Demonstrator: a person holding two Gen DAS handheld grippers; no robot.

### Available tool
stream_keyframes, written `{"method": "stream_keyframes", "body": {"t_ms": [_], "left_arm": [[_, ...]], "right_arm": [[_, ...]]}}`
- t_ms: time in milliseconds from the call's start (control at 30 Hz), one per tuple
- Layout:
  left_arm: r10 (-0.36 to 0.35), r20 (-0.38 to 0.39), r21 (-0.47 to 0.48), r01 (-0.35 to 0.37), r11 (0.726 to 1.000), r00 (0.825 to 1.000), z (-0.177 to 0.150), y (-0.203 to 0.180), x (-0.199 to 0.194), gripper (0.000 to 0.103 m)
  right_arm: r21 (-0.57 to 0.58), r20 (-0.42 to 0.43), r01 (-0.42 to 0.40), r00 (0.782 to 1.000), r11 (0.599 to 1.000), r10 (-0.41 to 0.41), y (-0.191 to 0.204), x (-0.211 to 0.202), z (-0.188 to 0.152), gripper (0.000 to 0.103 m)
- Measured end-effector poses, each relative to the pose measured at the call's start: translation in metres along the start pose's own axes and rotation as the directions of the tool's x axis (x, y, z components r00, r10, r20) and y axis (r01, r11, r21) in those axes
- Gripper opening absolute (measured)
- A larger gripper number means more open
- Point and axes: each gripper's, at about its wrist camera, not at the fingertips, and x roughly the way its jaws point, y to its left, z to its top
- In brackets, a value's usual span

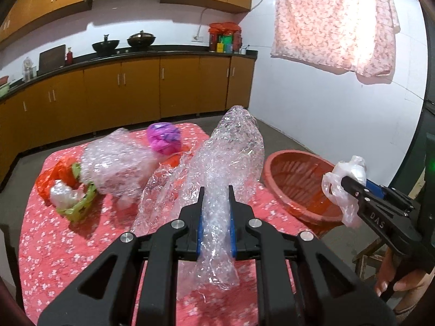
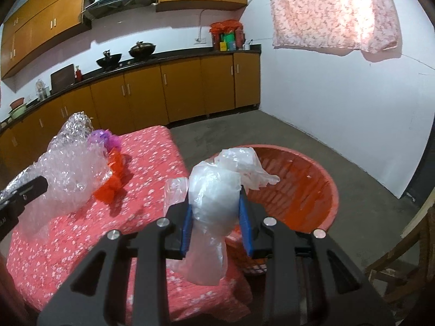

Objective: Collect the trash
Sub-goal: 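Carry the white bag and bubble wrap over the orange basket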

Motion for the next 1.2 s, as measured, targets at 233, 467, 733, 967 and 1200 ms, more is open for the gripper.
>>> {"method": "stream_keyframes", "body": {"t_ms": [233, 467, 733, 967, 1200], "left_arm": [[-0.042, -0.007, 0.013, 0.042, 0.999, 0.999, 0.006, -0.022, 0.013, 0.014], [-0.075, -0.013, 0.03, 0.075, 0.997, 0.997, 0.012, -0.039, 0.024, 0.014], [-0.117, -0.031, 0.039, 0.118, 0.992, 0.993, 0.02, -0.06, 0.042, 0.014], [-0.168, -0.047, 0.045, 0.17, 0.984, 0.985, 0.03, -0.083, 0.067, 0.014], [-0.216, -0.062, 0.046, 0.219, 0.975, 0.974, 0.038, -0.105, 0.097, 0.014]], "right_arm": [[0.015, 0.01, 0.036, 0.999, 0.999, -0.036, -0.019, 0.003, 0.005, 0.03], [0.031, 0.01, 0.063, 0.998, 0.998, -0.063, -0.033, 0.011, 0.01, 0.03], [0.054, 0.005, 0.097, 0.995, 0.994, -0.097, -0.052, 0.024, 0.015, 0.03], [0.089, 0.008, 0.128, 0.992, 0.988, -0.13, -0.076, 0.037, 0.025, 0.03], [0.12, 0.014, 0.146, 0.989, 0.982, -0.149, -0.095, 0.058, 0.041, 0.03]]}}
